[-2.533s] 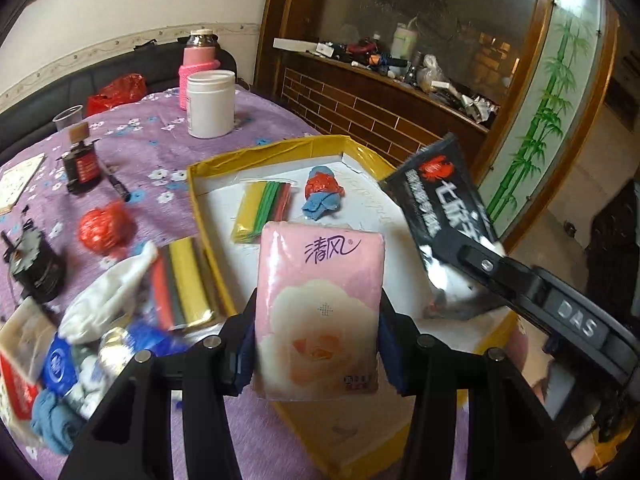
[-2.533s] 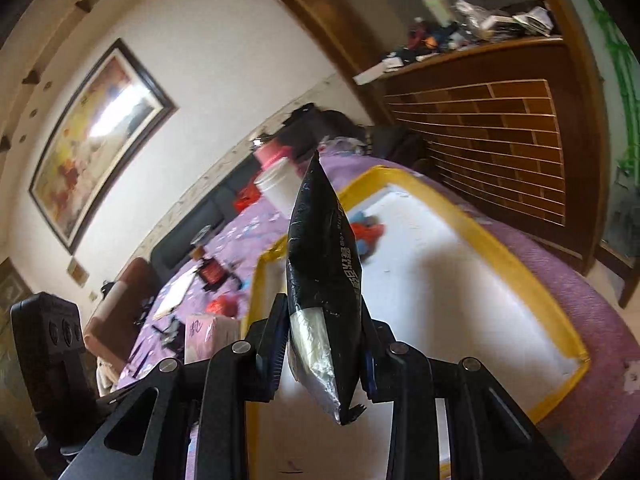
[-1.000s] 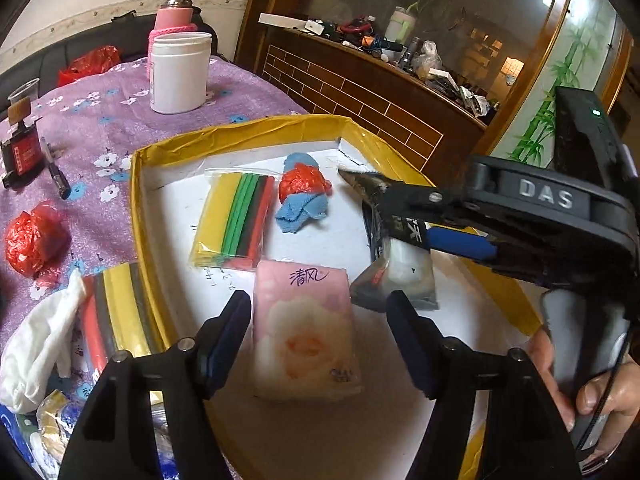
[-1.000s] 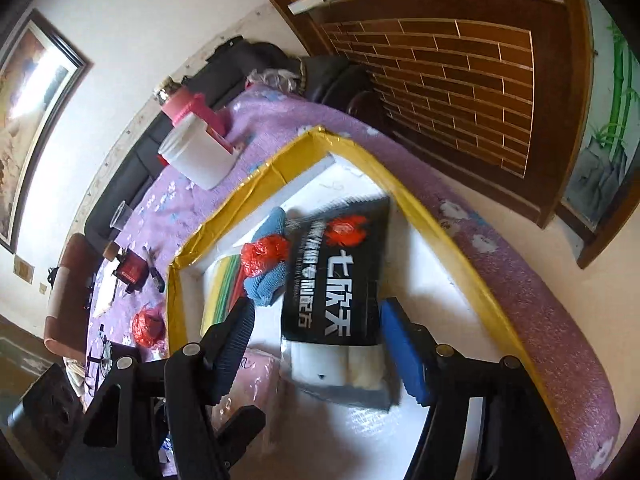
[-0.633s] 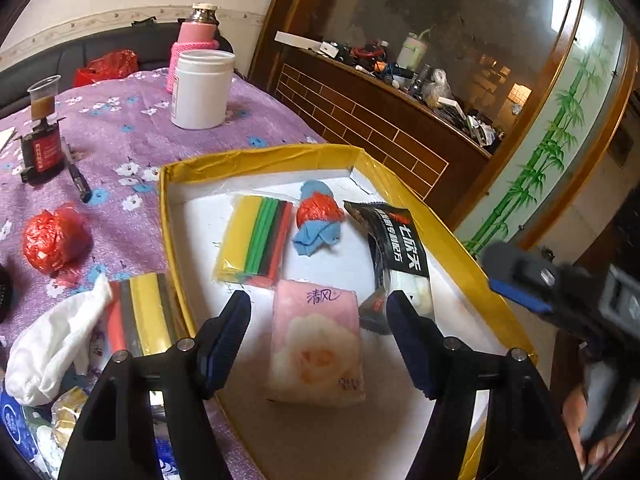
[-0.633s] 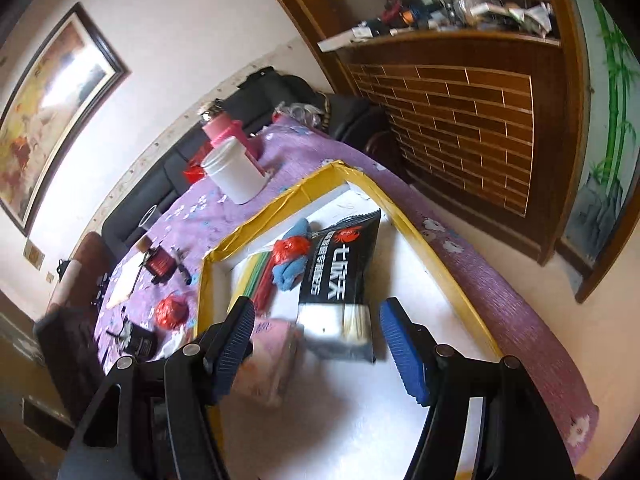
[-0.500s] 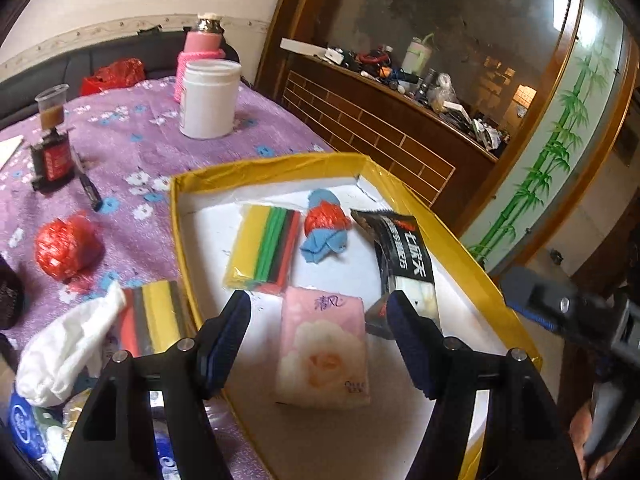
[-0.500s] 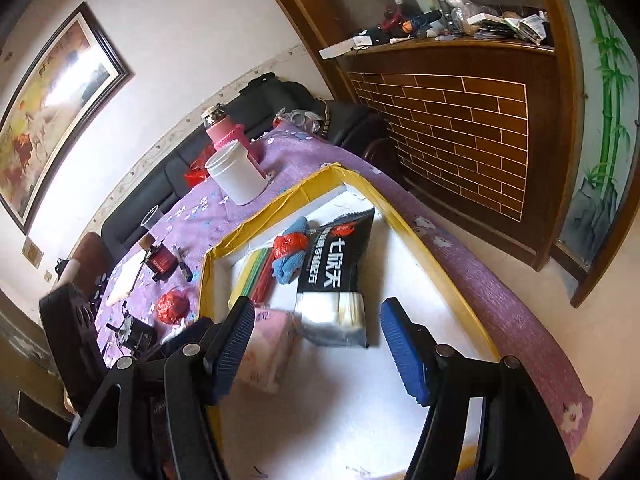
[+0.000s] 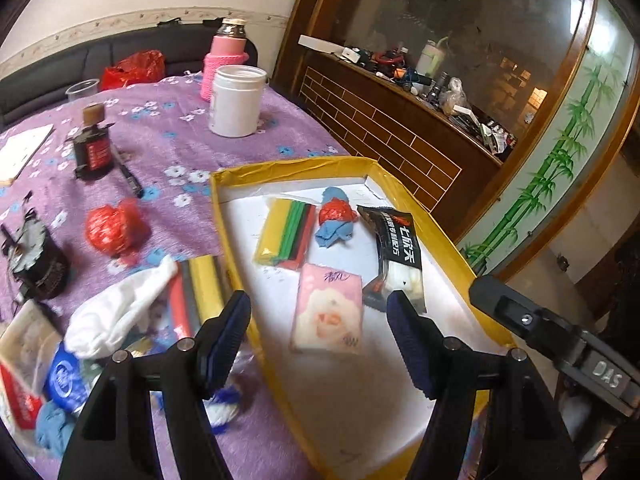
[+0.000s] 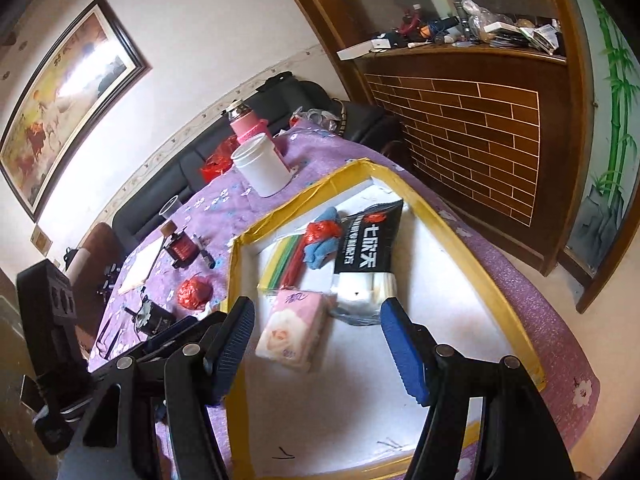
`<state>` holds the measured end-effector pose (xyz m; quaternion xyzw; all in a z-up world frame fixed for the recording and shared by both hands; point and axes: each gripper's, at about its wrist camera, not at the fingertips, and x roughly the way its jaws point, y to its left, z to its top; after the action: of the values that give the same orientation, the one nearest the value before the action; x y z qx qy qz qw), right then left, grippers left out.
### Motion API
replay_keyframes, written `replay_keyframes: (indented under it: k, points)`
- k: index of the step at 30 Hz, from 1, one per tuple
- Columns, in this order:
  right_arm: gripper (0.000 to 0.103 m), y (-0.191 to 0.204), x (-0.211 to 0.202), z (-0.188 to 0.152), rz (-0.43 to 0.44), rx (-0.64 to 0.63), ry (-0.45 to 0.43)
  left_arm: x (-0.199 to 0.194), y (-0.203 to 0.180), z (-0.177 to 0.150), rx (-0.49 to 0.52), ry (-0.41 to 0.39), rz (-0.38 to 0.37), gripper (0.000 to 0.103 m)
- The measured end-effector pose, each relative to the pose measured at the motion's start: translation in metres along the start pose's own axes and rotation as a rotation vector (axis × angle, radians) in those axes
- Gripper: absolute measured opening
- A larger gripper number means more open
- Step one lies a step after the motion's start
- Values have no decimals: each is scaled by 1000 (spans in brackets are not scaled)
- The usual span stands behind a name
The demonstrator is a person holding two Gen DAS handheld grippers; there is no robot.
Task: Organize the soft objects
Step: 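Move both grippers away from the tray back toward the table items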
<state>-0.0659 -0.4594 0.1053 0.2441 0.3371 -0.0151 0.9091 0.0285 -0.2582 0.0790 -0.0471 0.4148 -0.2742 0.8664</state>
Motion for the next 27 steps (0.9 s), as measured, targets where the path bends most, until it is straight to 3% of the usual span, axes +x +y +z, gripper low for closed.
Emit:
replay_keyframes:
  k: [8, 22, 25, 27]
  points:
    - [70, 32, 12, -17, 38, -81, 51, -47, 31, -16, -43, -38, 3, 70]
    - [70, 105, 49, -70, 132, -262, 176, -109, 110, -64, -130, -90, 84, 70]
    - [70, 122, 55, -85, 167, -313, 206, -132, 129, -75, -134, -128, 145, 72]
    - [70, 133, 59, -94, 181, -346, 225, -146, 148, -84, -148, -148, 206, 79]
